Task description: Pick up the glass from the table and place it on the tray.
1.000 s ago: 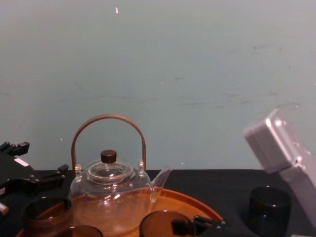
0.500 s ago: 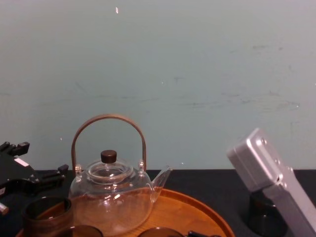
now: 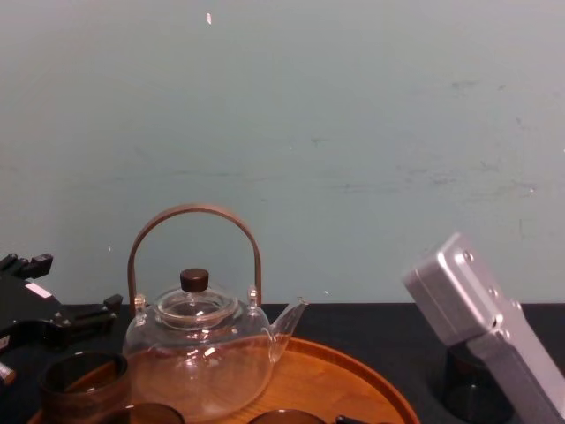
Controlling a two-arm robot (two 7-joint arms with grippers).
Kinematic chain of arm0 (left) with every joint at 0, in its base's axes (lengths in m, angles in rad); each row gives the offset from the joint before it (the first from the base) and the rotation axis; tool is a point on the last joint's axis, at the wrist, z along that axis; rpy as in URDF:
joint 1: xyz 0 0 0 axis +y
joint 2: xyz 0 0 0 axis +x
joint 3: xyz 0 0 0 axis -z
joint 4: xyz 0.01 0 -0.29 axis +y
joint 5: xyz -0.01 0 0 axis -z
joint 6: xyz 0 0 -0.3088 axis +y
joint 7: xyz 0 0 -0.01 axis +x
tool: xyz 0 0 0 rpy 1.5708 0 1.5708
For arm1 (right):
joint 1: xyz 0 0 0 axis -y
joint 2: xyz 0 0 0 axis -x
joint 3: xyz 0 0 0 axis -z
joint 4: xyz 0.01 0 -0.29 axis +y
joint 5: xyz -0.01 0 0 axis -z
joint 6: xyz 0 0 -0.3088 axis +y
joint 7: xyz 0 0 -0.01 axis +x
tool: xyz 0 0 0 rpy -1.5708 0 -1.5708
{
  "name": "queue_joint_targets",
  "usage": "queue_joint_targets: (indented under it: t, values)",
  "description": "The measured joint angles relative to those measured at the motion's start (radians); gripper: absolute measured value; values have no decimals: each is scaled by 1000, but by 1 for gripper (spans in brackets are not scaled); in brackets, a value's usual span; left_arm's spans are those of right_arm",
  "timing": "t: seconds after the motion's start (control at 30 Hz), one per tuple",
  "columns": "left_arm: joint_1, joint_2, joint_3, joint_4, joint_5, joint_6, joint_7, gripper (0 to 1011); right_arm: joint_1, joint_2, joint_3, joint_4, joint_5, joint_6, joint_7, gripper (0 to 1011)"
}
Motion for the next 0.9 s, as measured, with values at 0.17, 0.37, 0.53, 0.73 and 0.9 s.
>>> queue_joint_targets:
  t: [0.17, 0.37, 0.53, 0.73, 0.9]
  values:
    - [0, 0, 0, 0, 0, 0, 0, 1001, 0, 0, 1, -1, 1, -1, 0, 959]
    - [0, 0, 0, 0, 0, 0, 0, 1001, 0, 1, 1, -1, 1, -2, 0, 1002]
    - [0, 0, 0, 0, 0, 0, 0, 1001, -7, 5, 8, -12, 1, -19, -2, 1002]
    - [0, 0, 0, 0, 0, 0, 0, 1001, -24, 23, 23, -60, -2, -64, -9, 1002]
    - [0, 0, 0, 0, 0, 0, 0, 1001, -53, 43, 49, -119, 1, -107, -13, 1002]
